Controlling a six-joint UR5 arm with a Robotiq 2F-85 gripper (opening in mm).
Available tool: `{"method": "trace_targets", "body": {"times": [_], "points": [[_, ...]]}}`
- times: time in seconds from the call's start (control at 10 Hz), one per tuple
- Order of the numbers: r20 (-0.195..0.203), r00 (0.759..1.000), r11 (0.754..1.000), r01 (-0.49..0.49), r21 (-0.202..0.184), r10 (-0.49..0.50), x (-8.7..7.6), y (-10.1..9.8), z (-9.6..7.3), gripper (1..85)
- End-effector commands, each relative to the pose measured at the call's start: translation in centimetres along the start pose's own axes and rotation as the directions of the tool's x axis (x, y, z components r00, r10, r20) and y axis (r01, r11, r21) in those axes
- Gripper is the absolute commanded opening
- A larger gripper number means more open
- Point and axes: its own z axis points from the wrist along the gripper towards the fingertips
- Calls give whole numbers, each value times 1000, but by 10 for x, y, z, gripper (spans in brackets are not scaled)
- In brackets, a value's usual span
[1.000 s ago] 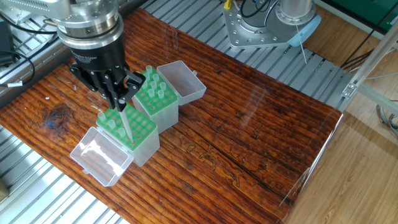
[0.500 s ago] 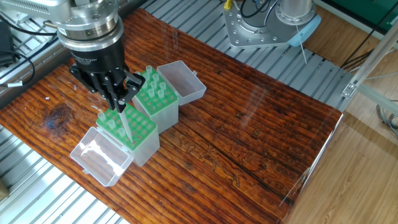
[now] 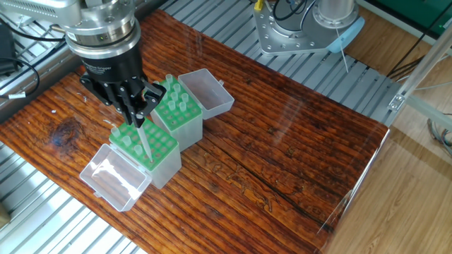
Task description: Transfer all large pipette tips from one holder to another
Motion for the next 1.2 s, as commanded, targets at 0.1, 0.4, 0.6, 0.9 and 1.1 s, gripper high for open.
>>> {"method": "trace_targets", "body": {"times": [0.1,0.4,0.6,0.9,1.1], "points": [[-7,1000,1000,5,-18,-5,2,4,-1,247],[-9,1000,1000,3,-17,-3,2,4,-1,253],[-31,1000,1000,3,-6,-3,9,0,-4,253],[-94,996,1000,-5,20,7,41,-5,-13,220],[-94,996,1000,-7,1,7,59,3,-9,213]]}}
